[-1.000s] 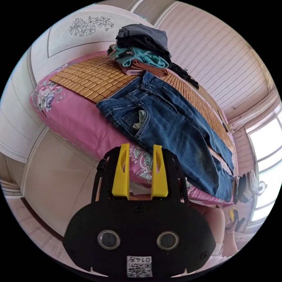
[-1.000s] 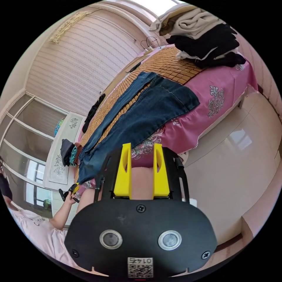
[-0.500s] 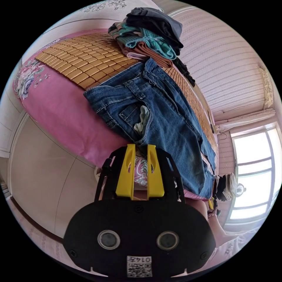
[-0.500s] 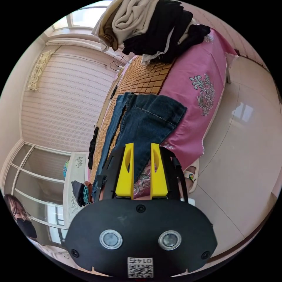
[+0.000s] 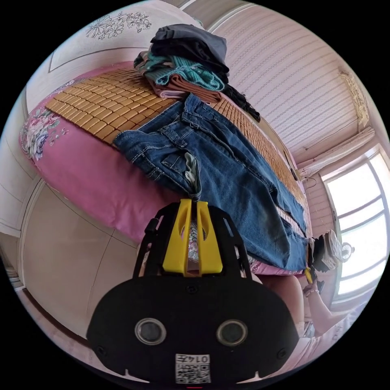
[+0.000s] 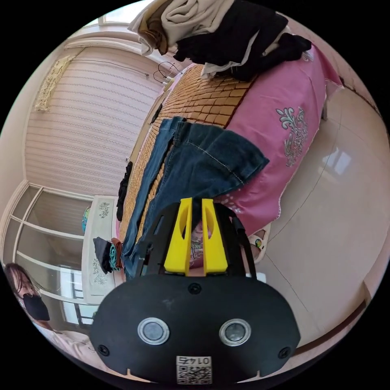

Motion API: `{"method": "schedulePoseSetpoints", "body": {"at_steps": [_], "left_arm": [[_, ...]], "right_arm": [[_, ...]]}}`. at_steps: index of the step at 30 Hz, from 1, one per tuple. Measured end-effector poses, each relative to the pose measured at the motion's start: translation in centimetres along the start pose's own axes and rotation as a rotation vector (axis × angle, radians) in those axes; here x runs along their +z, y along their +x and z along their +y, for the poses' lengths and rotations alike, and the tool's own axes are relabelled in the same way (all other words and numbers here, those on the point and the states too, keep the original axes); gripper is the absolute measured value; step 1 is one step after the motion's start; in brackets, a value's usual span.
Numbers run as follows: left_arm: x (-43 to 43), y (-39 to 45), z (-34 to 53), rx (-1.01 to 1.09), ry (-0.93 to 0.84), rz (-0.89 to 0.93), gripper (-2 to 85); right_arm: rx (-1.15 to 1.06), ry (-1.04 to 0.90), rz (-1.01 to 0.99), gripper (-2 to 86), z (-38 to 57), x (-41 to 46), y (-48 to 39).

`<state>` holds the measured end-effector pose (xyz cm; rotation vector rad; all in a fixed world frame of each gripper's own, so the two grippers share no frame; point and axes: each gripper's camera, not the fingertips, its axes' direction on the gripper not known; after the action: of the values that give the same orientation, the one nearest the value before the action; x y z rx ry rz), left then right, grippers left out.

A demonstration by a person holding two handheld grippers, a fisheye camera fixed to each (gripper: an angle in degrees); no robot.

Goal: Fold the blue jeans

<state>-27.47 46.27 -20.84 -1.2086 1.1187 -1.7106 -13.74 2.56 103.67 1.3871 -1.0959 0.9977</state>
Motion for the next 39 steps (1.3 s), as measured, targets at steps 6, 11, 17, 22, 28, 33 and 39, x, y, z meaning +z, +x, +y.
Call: {"method": "schedulePoseSetpoints", "body": {"at_steps": [6,11,17,22,28,33,39], "left_arm": [[-4.8,3.6,-0.8,0.127,0.085,0.091,-0.7],[-7.0,9.5,-5.0,0.235,0.186,0.135,-0.5],[-2.0,19.1,-14.5,0.297,0.216,-0.007,4.1],[3.3,23.1,-17.5,0.18,0.248,-0.151,7.3],[7.7,26.3,-12.1,0.405,0.167,-0.287,7.4],[10.9,29.8,-6.0,0.712,0.024,-0.238,9.4],[16.8,34.8,-1.2,0.982,-0.057,-0.41,11.9]], "right_arm": [[-0.313,-0.035,0.067,1.6,-3.9,-2.3,-8.3],[-0.524,-0.054,0.093,1.5,-11.0,-1.8,-17.7],[-0.585,-0.088,0.256,4.0,-21.2,6.8,-28.7],[-0.431,-0.033,0.247,11.8,-23.2,12.1,-28.9],[-0.608,-0.158,0.307,11.4,-16.6,17.5,-26.0],[-0.52,-0.031,0.293,12.9,-12.5,15.4,-22.5],[-0.23,-0.005,0.28,13.2,-12.8,14.9,-16.5]]}}
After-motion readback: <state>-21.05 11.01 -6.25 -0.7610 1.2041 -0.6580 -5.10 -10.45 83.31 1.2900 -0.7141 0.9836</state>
